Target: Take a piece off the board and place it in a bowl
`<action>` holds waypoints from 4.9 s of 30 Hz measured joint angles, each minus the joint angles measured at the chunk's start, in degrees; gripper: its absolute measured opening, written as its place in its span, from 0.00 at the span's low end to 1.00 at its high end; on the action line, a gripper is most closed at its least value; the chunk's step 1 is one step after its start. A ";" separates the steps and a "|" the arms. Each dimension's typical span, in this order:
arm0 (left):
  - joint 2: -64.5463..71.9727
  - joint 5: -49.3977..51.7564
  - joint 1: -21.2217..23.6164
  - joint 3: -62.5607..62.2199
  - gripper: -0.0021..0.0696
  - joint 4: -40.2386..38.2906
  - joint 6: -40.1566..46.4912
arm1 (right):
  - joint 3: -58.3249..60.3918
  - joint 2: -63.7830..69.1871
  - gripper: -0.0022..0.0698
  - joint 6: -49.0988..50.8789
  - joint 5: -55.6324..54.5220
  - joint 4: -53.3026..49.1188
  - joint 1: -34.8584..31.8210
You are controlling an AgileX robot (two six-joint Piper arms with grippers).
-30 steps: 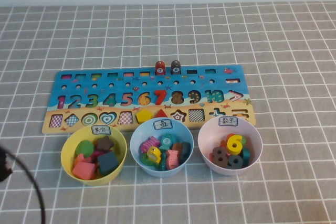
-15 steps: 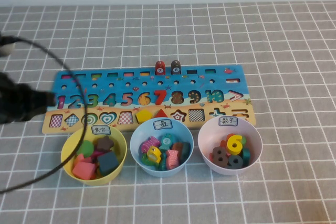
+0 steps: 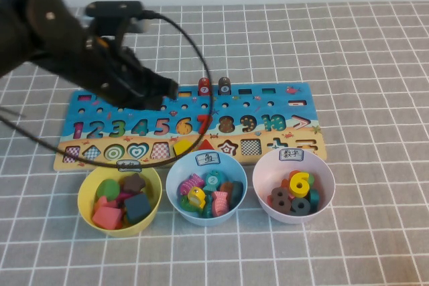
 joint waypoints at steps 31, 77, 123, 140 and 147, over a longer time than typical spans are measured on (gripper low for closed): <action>29.05 14.79 -5.55 -42.19 0.06 13.34 -12.81 | 0.00 0.00 0.01 0.00 0.00 0.00 0.00; 38.41 3.12 -5.55 -44.41 0.53 16.16 -22.60 | 0.00 -0.13 0.01 0.00 0.00 0.00 0.00; 41.16 -1.03 -6.13 -44.41 0.53 18.40 -23.08 | 0.00 -0.39 0.01 0.00 0.00 0.00 0.00; 42.36 -2.61 -6.13 -44.41 0.53 18.29 -23.54 | 0.00 -0.39 0.01 0.00 0.00 0.00 0.00; 42.96 -3.10 -6.21 -44.41 0.53 18.41 -23.54 | 0.00 -0.39 0.01 0.00 0.00 0.00 0.00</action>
